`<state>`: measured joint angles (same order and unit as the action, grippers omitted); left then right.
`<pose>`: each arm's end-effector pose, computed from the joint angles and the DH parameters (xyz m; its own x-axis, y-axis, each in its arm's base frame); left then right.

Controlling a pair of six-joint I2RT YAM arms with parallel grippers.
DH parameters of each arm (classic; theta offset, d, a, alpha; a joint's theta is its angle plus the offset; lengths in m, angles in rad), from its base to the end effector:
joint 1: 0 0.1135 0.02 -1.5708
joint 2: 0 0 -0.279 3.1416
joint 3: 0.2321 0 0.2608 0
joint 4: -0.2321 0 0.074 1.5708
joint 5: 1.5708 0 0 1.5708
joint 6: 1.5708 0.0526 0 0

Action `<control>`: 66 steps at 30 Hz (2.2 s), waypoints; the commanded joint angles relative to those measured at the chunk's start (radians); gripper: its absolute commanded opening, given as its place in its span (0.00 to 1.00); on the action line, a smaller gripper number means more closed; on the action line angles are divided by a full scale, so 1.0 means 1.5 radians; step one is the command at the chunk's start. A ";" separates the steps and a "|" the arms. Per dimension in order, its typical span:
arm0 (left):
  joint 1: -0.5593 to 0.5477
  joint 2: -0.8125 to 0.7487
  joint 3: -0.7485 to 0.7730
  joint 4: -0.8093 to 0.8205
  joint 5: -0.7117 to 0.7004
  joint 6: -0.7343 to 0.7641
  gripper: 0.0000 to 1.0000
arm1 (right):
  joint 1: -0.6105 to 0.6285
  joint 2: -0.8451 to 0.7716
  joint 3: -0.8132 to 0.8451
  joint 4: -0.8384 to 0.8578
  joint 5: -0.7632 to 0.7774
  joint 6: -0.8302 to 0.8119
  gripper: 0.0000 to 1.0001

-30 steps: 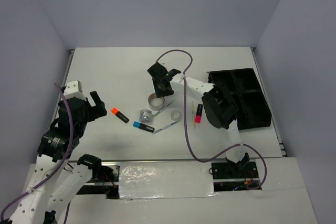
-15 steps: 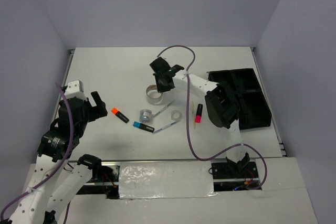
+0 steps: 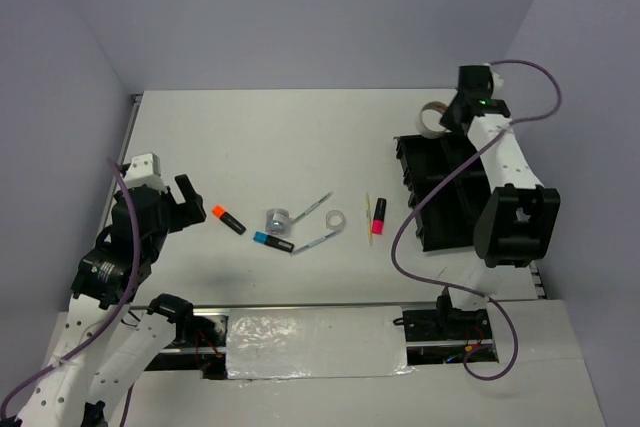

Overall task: Sort the stationery into containers
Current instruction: Place the stationery in the storage box, then pick up the stationery from the center of the board.

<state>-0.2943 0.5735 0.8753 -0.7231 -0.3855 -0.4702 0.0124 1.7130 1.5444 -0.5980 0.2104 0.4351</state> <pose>0.1226 -0.0165 0.3474 -0.3219 -0.3411 -0.8832 -0.2304 0.9330 -0.2764 0.4103 -0.0059 0.3192 -0.5707 0.4052 -0.7142 0.4178 0.8921 0.1722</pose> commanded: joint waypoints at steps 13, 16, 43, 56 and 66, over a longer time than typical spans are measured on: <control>-0.019 0.004 0.002 0.046 0.028 0.019 0.99 | -0.177 -0.004 -0.039 0.024 0.071 0.044 0.04; -0.025 0.008 0.001 0.048 0.040 0.024 0.99 | -0.182 0.009 -0.045 0.031 0.055 0.040 0.07; -0.047 0.002 0.001 0.049 0.040 0.024 0.99 | -0.192 0.057 -0.043 0.010 0.071 0.046 0.68; -0.047 0.000 0.003 0.041 0.021 0.018 0.99 | 0.102 -0.145 -0.094 0.039 -0.089 -0.089 0.66; -0.046 0.009 0.006 0.040 0.015 0.017 0.99 | 0.558 -0.089 -0.161 -0.008 0.095 -0.007 0.53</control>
<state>-0.3599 0.5789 0.8749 -0.6880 -0.3538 -0.4480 0.7692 1.5425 1.2964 -0.5503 0.2165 0.3618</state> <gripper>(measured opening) 0.994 0.533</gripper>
